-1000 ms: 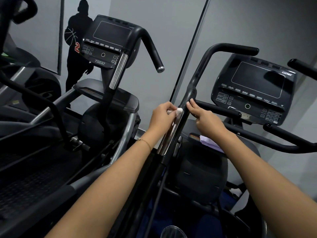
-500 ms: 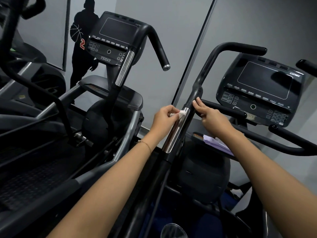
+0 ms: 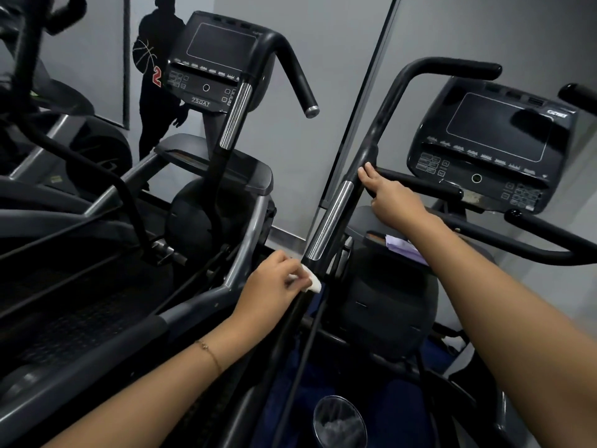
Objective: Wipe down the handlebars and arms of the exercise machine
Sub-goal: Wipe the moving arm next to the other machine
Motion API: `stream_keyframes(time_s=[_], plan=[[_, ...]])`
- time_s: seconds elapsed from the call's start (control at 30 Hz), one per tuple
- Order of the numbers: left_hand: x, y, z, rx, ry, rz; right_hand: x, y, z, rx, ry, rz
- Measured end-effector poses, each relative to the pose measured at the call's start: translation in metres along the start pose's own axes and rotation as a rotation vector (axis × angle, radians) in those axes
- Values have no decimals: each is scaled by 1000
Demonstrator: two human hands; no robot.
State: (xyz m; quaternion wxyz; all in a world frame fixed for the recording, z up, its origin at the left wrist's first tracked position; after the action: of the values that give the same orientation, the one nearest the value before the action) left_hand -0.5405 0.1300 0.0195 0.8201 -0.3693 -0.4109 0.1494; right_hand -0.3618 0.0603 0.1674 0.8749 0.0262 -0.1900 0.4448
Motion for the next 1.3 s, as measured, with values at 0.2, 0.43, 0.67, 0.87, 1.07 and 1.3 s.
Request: stream_keyframes(time_s=[0.2,0.43,0.67,0.87,1.07,1.3], plan=[[0,-16,-2,126,-35,-91,-1,3,3,-30,9,1],[1,-15,1,172,-39,-140,0,1,0,-1,8,-2],[27,-45,-12,291,-121,-325,-1,-1,-7,34,-11,-6],[81,-65,-18,313,-185,-242,4,-6,-4,62,-16,32],[54,-56,-20,317,-173,-290,2,-7,-8,100,-20,19],[39,-42,-6,278,-162,-286,3,-6,-8,137,-41,13]])
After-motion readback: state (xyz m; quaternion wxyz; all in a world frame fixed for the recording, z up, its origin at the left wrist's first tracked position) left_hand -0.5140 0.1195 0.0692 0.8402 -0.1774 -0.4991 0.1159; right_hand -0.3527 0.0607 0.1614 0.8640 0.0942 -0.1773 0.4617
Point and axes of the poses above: each hand's wrist, its own x-axis towards the middle knuckle, its own z-axis out of the back of the hand, y = z × x, the point moved 6 cm from there along x, towards the middle knuckle, and after that the axes turned 2 degrees about z, right-handed, at the moved point
